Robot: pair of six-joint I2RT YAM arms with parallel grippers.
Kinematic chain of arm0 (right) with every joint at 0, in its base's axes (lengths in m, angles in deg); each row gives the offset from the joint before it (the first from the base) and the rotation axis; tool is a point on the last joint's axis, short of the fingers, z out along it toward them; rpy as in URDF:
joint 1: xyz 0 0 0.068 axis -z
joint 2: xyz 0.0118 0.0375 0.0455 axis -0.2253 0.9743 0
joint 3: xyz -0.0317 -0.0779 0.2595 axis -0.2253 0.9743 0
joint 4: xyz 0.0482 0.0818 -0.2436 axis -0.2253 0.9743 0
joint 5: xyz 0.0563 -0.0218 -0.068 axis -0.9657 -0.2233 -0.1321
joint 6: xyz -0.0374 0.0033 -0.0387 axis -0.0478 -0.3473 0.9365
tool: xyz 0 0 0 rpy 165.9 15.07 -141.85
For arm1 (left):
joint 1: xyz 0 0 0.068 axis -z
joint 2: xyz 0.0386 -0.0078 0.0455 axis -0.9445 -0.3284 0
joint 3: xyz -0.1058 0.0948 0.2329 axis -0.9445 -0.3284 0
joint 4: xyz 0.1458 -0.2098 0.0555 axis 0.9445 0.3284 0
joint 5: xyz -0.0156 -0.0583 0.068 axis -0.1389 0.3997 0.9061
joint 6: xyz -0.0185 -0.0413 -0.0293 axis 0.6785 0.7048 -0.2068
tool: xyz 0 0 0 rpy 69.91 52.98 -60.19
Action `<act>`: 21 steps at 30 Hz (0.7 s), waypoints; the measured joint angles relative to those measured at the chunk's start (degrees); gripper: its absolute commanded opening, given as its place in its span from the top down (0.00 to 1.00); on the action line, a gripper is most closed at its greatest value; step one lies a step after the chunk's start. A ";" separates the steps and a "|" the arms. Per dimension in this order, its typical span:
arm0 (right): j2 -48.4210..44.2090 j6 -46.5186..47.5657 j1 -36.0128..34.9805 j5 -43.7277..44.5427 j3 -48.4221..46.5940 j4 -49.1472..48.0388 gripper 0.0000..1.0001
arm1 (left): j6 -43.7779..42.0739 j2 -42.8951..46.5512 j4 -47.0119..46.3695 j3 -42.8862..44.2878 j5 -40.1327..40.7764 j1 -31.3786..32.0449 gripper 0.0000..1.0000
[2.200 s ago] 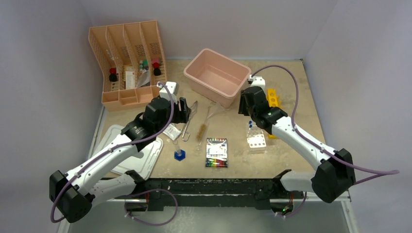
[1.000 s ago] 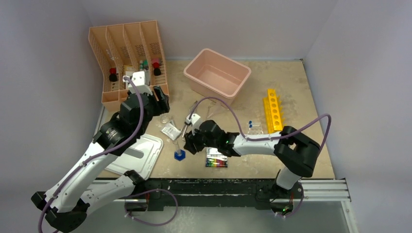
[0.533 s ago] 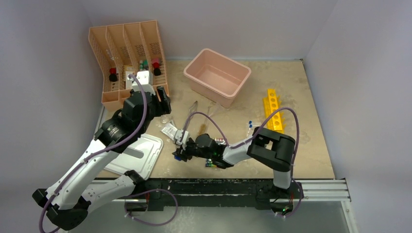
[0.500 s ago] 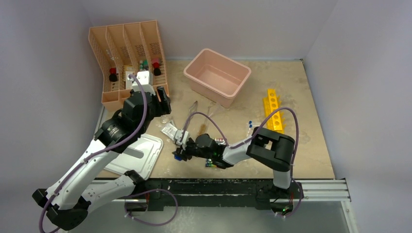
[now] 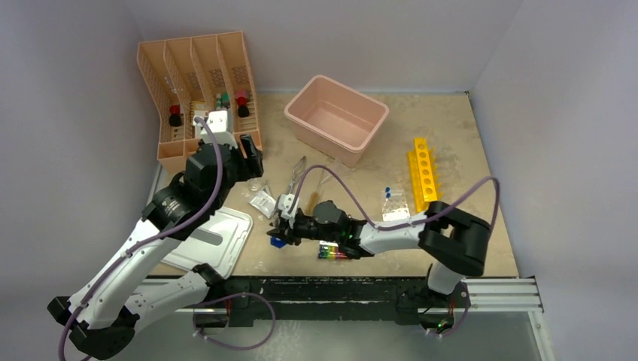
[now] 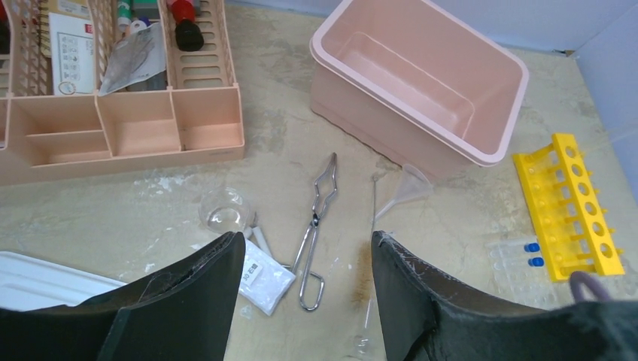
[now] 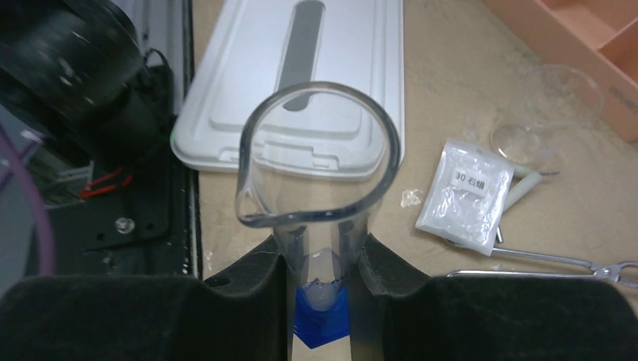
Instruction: Organize the chemistry lab equipment
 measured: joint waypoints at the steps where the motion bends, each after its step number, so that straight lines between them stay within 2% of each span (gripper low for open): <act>1: -1.88 -0.57 0.13 -0.46 0.00 0.98 0.91 | 0.15 0.22 -0.13 -0.02 -0.44 0.00 0.38; 8: -13.11 -5.90 5.77 -5.01 -0.76 11.28 0.88 | 2.71 4.13 -3.85 -2.21 -9.16 0.00 0.37; 14: -21.46 -10.97 13.68 -10.78 -1.42 19.78 0.89 | 3.54 9.11 -12.61 -6.01 -20.28 0.00 0.37; 18: -24.81 -12.92 18.88 -14.08 -4.11 26.56 0.90 | 5.49 6.14 -16.96 -6.05 -24.22 0.00 0.37; 21: -25.11 -13.49 24.65 -15.45 -10.95 34.71 0.89 | 6.62 1.64 -18.51 -6.05 -24.79 0.00 0.37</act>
